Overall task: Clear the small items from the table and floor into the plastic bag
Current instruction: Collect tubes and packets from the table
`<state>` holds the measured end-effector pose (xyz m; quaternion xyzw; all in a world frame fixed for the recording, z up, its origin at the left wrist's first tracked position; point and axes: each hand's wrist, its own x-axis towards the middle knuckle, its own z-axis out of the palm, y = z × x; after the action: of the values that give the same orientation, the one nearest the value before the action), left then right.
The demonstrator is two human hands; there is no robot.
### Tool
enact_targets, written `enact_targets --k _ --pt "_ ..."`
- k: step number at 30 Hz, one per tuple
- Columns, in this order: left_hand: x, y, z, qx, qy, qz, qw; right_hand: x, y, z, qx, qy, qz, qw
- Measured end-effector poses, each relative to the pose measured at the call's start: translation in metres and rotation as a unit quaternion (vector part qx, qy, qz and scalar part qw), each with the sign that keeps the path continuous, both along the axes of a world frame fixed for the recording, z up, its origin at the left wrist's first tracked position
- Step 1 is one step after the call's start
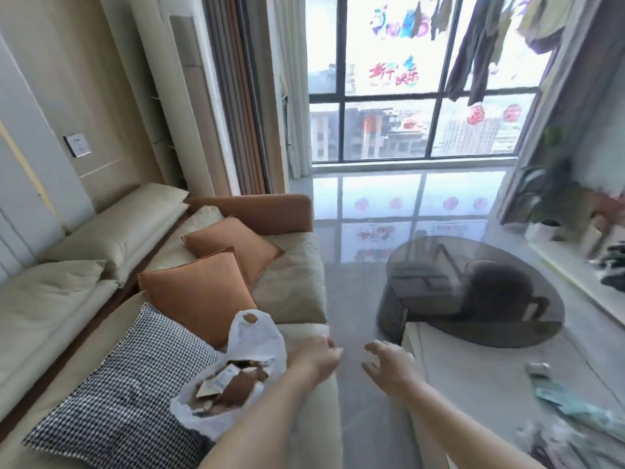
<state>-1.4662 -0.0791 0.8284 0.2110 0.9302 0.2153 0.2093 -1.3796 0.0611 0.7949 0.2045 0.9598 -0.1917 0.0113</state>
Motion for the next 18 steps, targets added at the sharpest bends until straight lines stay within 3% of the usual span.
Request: enact_targets --k 11,18 --pt "0.13 0.14 -0.018 -0.053 0.01 -0.211 0.976 0.174 0.092 -0.021 -0.08 -0.024 -0.187 0.979" --pt "0.249 0.197 -0.056 -0.089 -0.016 -0.318 0.944 0.317 0.124 -0.054 -0.133 -0.064 -0.32 0.936"
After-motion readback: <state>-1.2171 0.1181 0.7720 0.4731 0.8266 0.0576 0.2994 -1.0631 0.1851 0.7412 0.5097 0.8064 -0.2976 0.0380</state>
